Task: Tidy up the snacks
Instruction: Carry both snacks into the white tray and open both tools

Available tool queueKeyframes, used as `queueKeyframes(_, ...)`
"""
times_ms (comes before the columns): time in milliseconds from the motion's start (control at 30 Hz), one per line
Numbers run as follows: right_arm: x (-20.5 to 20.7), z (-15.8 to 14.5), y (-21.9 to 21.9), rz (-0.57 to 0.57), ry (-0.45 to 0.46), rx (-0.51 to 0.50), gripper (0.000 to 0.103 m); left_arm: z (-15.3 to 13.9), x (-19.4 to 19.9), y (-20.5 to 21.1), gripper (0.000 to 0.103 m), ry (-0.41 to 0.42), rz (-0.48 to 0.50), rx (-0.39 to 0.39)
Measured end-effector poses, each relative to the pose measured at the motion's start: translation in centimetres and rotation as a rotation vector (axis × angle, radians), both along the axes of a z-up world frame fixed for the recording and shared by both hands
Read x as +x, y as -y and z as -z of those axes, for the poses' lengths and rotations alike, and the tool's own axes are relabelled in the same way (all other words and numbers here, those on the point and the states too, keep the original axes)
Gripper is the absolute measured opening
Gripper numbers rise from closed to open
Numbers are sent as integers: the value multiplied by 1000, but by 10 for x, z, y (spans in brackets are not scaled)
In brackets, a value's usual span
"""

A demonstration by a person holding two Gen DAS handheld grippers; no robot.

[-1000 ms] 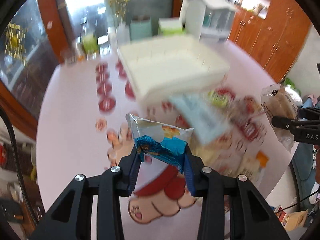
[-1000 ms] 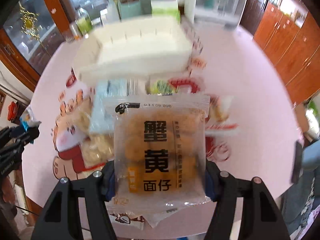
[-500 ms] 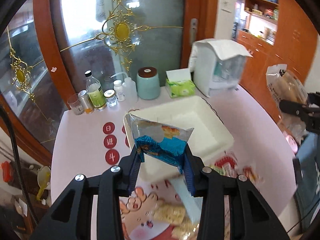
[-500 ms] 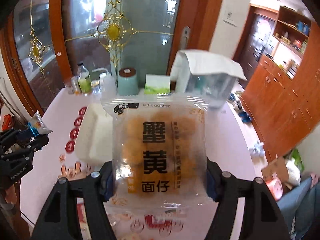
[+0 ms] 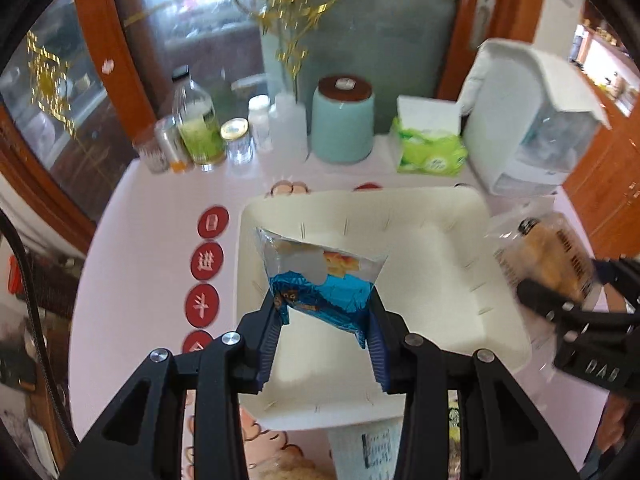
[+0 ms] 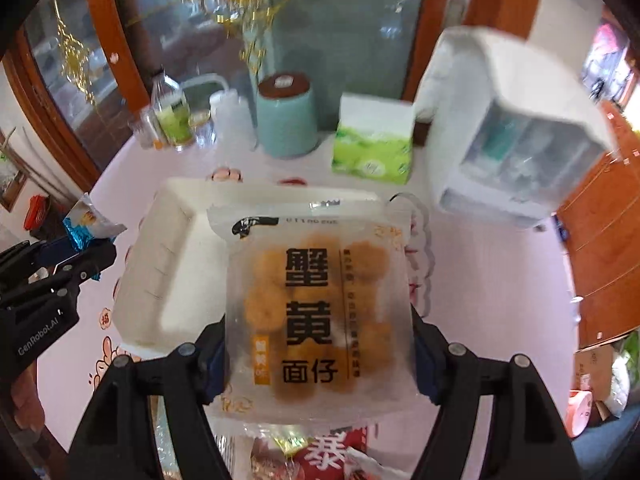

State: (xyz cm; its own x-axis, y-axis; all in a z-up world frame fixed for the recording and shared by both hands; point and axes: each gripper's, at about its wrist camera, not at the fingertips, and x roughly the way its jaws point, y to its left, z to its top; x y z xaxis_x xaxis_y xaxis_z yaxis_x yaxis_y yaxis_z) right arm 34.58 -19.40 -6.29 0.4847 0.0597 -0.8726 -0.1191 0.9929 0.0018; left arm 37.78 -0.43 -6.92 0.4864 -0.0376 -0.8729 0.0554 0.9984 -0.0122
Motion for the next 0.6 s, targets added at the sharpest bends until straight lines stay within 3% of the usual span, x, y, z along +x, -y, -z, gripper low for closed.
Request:
queueKeyframes(200,28,48,-4,-21,-75,44,82,42,16,8,43,-73,-51,29)
queueKeyframes(333,37,64,-2,-12,-93,75,84,54,20,7,89,-81,-88,42)
queueKeyframes(367,39,67,-1,-6,-97,87,84,55,20,6,92,-75,-96,40)
queueKeyframes(467,43,73,1,11,-99,125,85,57,21,5,93,-77,-99,29)
queueKeyframes(600,38,62,0,9,1,98,95,60,20,5,93,-80,-100,52)
